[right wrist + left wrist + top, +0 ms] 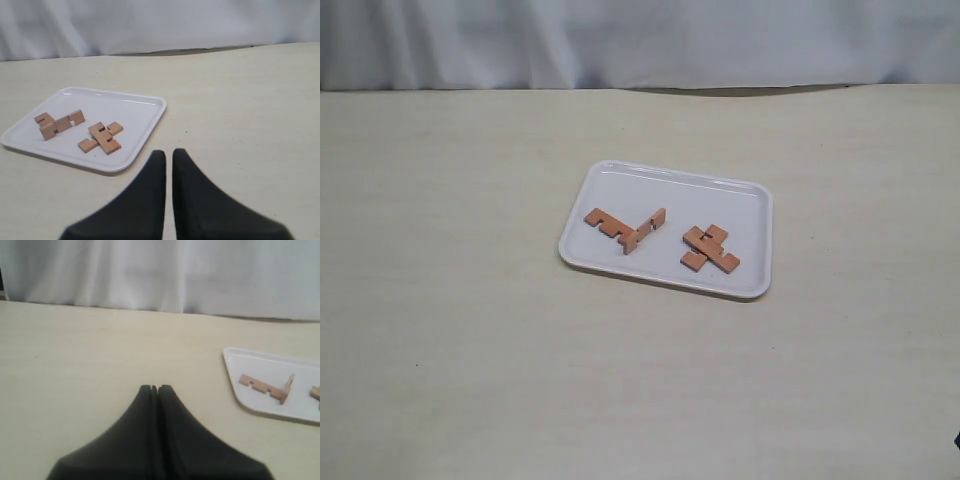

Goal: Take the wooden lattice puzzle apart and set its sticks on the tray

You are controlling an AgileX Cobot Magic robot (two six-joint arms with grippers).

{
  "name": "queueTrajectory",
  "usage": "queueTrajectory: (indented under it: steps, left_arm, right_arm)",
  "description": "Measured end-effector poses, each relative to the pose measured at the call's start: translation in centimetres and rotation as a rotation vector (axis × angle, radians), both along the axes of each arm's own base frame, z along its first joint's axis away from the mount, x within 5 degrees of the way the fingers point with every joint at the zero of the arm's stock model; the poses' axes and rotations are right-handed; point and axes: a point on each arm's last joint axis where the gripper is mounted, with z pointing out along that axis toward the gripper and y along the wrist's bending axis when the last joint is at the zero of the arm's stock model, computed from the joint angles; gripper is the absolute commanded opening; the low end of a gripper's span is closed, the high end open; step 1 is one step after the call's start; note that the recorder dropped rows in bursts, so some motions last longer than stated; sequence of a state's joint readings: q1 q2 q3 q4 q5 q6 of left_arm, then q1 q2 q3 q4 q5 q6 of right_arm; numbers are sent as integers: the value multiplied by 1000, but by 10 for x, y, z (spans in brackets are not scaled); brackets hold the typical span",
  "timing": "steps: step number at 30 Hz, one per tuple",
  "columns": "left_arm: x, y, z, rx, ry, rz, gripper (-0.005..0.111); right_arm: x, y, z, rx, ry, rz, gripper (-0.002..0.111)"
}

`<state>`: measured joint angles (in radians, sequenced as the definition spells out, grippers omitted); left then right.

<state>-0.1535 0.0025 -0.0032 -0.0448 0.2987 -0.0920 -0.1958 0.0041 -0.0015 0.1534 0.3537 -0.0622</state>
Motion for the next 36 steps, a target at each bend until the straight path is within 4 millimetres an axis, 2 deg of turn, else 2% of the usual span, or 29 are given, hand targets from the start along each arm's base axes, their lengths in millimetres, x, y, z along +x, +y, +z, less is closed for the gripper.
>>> queueTrajectory:
  steps: [6, 36]
  left_arm:
    - [-1, 1, -4, 70, 34, 0, 0]
    - [-1, 2, -6, 79, 51, 0, 0]
  right_arm:
    - [0, 0, 0, 0, 0, 0, 5]
    - [0, 0, 0, 0, 0, 0, 5]
